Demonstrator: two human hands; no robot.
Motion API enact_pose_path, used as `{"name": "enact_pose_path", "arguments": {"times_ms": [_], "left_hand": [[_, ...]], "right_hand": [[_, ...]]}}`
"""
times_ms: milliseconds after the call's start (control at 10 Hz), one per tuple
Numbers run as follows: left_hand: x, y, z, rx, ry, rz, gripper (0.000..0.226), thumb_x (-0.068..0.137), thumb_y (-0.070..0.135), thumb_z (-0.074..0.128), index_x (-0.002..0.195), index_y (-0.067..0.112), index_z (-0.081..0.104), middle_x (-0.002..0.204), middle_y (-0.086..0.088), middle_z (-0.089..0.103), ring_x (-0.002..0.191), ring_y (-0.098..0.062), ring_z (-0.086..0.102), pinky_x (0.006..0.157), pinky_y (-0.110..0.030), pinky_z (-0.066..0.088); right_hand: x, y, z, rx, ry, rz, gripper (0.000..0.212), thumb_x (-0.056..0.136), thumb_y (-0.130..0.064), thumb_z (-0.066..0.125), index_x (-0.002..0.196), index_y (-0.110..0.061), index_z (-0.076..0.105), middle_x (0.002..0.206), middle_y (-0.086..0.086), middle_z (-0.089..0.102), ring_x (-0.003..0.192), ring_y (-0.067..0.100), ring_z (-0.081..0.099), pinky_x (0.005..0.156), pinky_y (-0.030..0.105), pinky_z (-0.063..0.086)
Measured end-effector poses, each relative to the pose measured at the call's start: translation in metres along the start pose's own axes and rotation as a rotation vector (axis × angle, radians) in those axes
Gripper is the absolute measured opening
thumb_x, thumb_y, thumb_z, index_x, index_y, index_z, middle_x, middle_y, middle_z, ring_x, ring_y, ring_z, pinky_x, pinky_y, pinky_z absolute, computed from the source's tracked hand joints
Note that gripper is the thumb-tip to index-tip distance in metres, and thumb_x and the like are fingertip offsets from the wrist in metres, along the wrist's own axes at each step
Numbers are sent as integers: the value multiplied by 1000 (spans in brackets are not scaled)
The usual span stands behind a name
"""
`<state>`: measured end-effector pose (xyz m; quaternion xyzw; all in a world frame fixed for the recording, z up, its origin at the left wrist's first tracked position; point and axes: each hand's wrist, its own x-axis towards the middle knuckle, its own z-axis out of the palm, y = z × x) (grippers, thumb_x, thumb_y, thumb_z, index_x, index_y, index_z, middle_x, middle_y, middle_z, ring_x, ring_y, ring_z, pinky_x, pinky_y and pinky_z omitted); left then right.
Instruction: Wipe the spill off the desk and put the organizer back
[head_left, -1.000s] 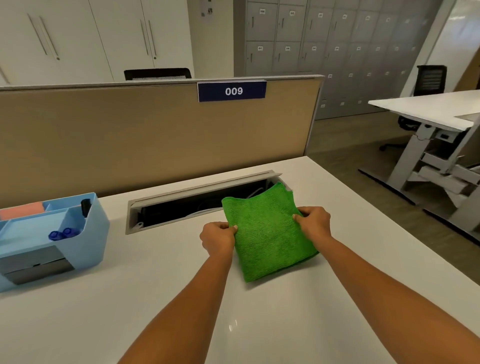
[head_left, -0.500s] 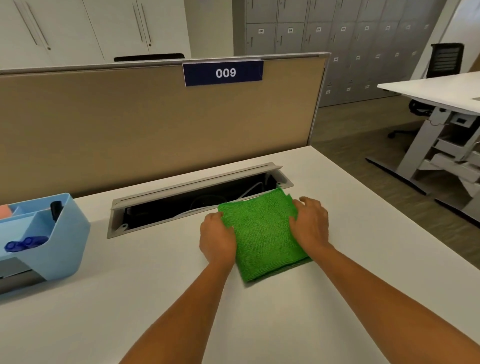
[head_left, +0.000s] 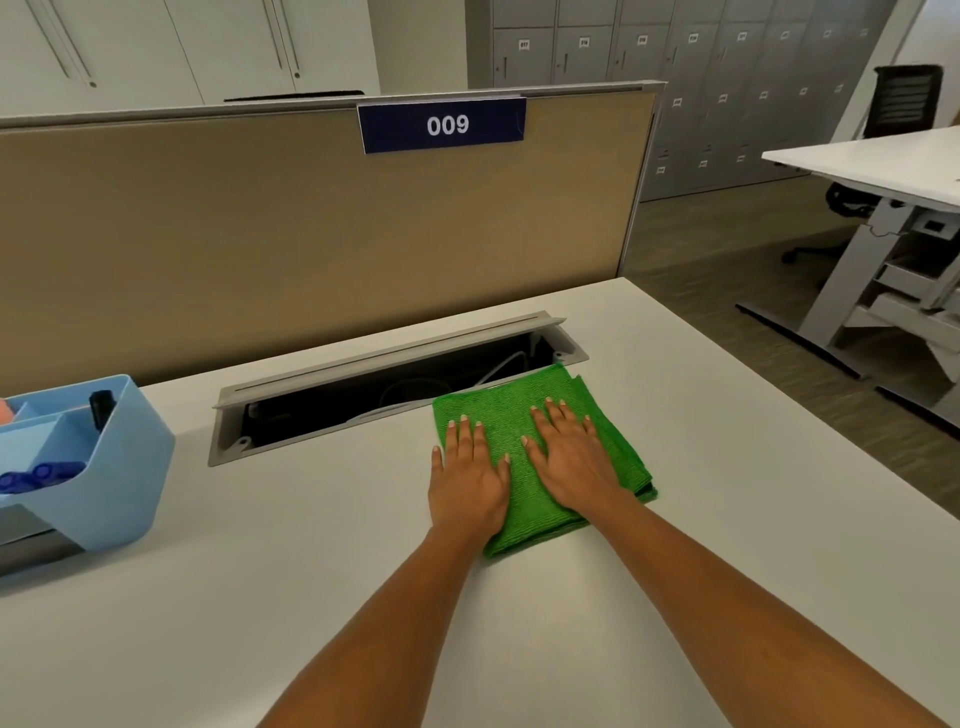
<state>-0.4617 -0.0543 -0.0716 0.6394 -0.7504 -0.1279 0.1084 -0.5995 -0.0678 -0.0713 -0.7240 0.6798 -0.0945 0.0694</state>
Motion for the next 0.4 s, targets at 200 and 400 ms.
{"name": "enact_pose_path", "arguments": {"times_ms": [200,400], "left_hand": [[0,2,-5,1,-60,-6,61,96,44,13,145,10,0,158,-9,-3,145,-21,-7,119,-39,0],[-2,-2,-28,5,131,23,61,96,43,15,145,11,1,157,-8,-6,145,-20,-8,118,-37,-1]], "right_hand": [[-1,-2,-4,-53,-24,5,57,99,-43,20,148,-13,14,158,9,12,146,22,7,117,43,8],[-13,-19,-14,17,-32,28,60,97,-47,22,147,-13,19,157,9,15,146,22,10,118,43,12]]}}
